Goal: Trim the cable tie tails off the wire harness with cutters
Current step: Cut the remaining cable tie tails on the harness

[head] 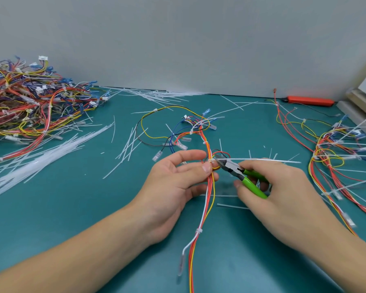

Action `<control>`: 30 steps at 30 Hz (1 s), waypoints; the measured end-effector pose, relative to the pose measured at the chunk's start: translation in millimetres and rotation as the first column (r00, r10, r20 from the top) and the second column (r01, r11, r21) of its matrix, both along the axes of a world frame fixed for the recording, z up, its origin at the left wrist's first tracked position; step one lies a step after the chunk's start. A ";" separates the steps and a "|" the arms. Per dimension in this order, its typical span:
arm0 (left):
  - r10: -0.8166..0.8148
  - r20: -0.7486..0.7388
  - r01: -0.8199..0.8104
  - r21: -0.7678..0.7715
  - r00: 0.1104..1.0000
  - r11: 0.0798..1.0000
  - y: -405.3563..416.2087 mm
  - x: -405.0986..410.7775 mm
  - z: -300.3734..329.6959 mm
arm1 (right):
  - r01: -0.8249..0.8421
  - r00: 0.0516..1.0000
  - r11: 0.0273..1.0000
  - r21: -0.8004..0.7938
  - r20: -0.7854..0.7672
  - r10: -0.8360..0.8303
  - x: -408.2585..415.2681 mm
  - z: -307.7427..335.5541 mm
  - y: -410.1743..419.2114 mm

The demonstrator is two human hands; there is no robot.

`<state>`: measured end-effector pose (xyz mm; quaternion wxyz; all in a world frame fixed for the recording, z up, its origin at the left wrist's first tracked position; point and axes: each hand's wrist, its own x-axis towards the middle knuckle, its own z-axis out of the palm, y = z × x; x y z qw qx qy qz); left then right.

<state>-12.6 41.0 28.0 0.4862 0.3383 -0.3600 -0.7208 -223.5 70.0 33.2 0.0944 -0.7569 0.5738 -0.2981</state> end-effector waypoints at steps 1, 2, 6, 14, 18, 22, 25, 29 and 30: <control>-0.004 0.008 0.004 -0.004 1.000 1.000 0.1 -0.3 -0.1 | -0.003 1.000 1.000 -0.005 -0.001 0.003 -0.1 -0.3 -0.3; -0.007 0.017 0.007 -0.007 1.000 1.000 0.2 -0.4 -0.2 | -0.005 1.000 1.000 -0.010 -0.004 0.005 -0.4 -0.7 -0.6; -0.014 0.045 0.015 -0.015 0.999 1.000 0.4 -0.6 -0.1 | -0.002 1.000 1.000 -0.024 -0.027 0.001 -0.8 -2.8 -2.0; -0.033 0.077 0.035 -0.030 0.997 0.999 -0.4 -0.6 -0.5 | 0.018 1.000 1.000 -0.024 -0.011 -0.018 1.3 -6.1 -2.4; -0.022 0.067 0.024 -0.028 0.998 0.999 -0.8 -0.4 -1.7 | 0.036 0.999 0.999 -0.001 -0.025 -0.036 1.9 -4.9 -2.6; -0.036 0.096 0.040 -0.039 0.995 0.998 0.6 -0.1 -1.6 | 0.038 0.999 0.999 0.033 0.020 -0.039 2.2 -3.0 0.7; -0.043 0.109 0.047 -0.041 0.993 0.998 1.3 0.0 -0.5 | 0.021 0.993 0.998 0.056 0.111 -0.027 4.5 -1.2 1.1; -0.075 0.128 0.078 -0.017 0.989 0.997 1.1 1.3 2.5 | 0.053 0.932 0.999 0.007 0.358 -0.051 0.3 4.8 -3.9; -0.088 0.131 0.090 -0.010 0.987 0.996 0.9 2.1 3.0 | 0.067 0.910 0.998 -0.010 0.411 -0.057 -1.8 6.3 -5.3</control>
